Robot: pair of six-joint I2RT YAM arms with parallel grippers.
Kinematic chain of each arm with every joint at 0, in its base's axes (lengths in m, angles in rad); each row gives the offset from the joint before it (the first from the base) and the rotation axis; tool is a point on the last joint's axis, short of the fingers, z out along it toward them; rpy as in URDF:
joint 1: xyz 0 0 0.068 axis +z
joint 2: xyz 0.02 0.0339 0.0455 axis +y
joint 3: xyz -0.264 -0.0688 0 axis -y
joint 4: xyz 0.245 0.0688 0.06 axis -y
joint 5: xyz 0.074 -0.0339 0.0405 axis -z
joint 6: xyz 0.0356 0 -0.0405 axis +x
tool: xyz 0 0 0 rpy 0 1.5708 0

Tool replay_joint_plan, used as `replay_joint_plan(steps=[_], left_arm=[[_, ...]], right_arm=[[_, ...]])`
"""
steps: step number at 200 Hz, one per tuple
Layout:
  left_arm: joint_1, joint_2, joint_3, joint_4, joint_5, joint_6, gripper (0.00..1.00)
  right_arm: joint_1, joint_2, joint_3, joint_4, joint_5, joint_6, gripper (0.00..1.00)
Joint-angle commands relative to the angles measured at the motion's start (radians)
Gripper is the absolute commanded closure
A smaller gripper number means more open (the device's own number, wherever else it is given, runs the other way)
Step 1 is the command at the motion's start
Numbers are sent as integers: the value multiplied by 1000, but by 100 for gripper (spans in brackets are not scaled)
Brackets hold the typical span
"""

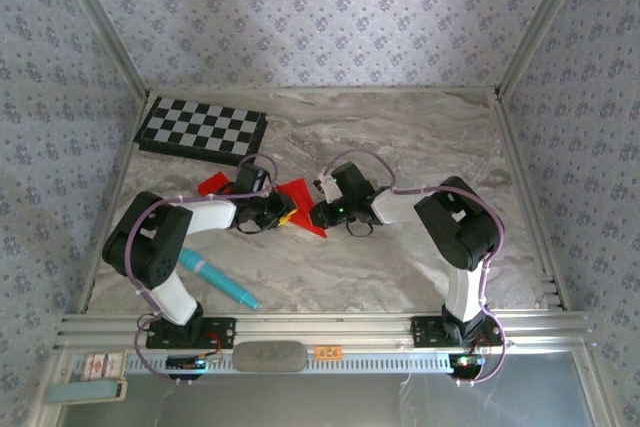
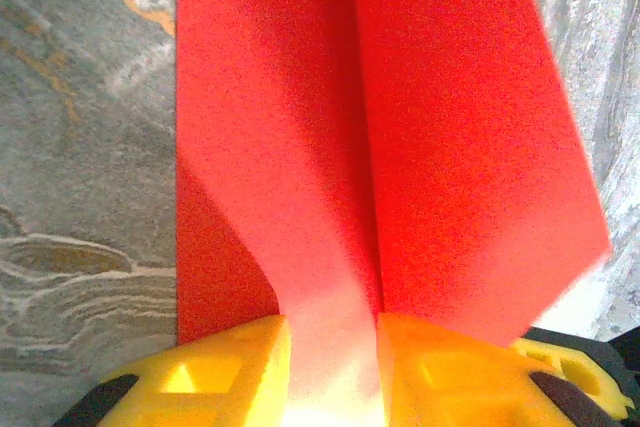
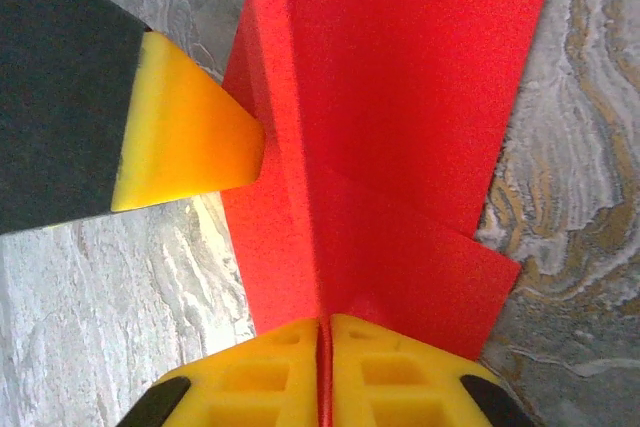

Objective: Fold a paper plane with a square sheet of paper (pick it up from the middle)
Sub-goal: Fourth fold the wing at the center of the table.

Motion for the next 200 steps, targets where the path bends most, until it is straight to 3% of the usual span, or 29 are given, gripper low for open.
replay_joint_plan(steps=[1, 45, 89, 200], left_arm=[[-7, -6, 1, -40, -13, -13, 72], [-4, -61, 18, -51, -22, -1, 72], [-5, -104, 16, 3, 5, 11, 65], [-12, -6, 0, 108, 66, 13, 54]], right_arm=[[-15, 8, -38, 94, -53, 43, 90], [-35, 17, -83, 206, -116, 75, 91], [-49, 25, -106, 254, -138, 95, 91], [-62, 43, -111, 277, -155, 117, 90]])
